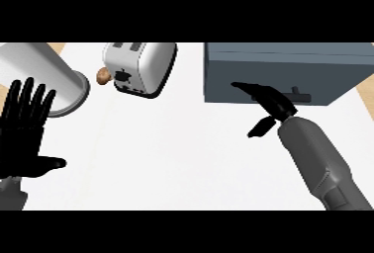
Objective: Pick up the cup, place it into the drawer and close the drawer
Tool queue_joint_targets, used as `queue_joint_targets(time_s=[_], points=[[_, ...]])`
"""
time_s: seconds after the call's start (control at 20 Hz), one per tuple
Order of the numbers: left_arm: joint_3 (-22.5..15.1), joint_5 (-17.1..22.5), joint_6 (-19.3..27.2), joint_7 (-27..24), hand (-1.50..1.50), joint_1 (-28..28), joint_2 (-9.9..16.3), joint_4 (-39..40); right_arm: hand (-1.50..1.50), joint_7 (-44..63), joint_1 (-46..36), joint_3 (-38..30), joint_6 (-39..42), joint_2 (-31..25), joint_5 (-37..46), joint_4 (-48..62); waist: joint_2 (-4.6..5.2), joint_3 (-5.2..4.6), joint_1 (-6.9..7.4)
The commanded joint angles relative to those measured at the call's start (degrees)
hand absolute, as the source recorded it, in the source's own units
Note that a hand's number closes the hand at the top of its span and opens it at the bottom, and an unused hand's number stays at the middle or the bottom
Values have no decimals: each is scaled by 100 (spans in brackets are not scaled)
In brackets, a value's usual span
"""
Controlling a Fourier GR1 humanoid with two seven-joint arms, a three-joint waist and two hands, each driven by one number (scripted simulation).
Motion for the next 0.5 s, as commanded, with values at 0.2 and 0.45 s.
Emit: queue_joint_targets(time_s=[0.2,0.45], points=[[12,-77,-101,60,-150,3,-93,-24,-150,-274,-1048,-464,255,-633,-30,1508,162,41,191],[191,-2,-307,177,-150,-254,88,205,-150,-404,-1267,-589,127,-640,-74,1834,212,44,233]])
